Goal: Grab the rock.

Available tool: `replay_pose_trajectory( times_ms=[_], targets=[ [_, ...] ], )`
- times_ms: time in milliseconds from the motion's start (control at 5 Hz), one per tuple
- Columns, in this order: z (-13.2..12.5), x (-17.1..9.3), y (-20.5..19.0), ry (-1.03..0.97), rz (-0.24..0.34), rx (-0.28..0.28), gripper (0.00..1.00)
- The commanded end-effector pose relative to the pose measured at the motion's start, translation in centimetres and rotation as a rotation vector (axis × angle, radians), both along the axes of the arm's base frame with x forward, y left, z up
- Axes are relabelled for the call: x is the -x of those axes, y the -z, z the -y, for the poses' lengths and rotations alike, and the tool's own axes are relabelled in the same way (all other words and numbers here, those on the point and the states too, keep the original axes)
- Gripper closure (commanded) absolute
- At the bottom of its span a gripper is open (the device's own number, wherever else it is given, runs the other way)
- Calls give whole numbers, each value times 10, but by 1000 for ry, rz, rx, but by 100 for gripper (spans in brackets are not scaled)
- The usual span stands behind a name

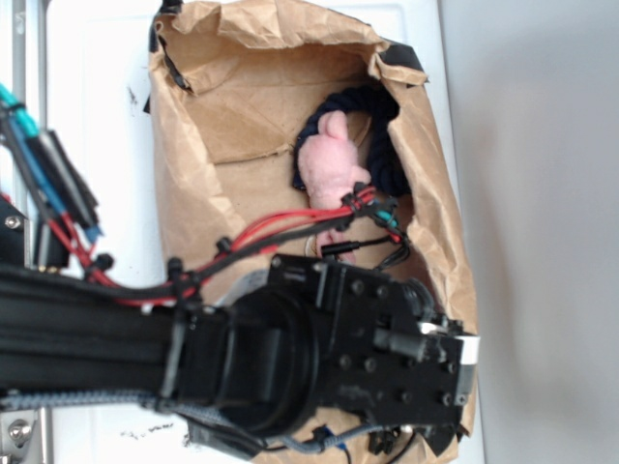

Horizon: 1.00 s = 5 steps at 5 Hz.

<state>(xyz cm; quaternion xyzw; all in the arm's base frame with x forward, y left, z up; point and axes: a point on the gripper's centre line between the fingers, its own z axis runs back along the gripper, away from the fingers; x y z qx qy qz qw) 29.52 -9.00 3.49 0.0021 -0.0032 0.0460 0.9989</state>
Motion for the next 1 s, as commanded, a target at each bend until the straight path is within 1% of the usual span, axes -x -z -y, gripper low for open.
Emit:
replay_pose_trajectory(
  times_ms=[0, 200, 400, 600, 800],
  targets=[
    [-19, -9, -50, 22, 71, 91, 100],
    [-44, -9, -75, 2, 82, 141, 100],
    [-78, -13, -100, -17, 79, 182, 100],
    [-104, -5, -127, 2, 64, 240, 100],
    [-113, 8, -148, 17, 49, 226, 100]
  ],
)
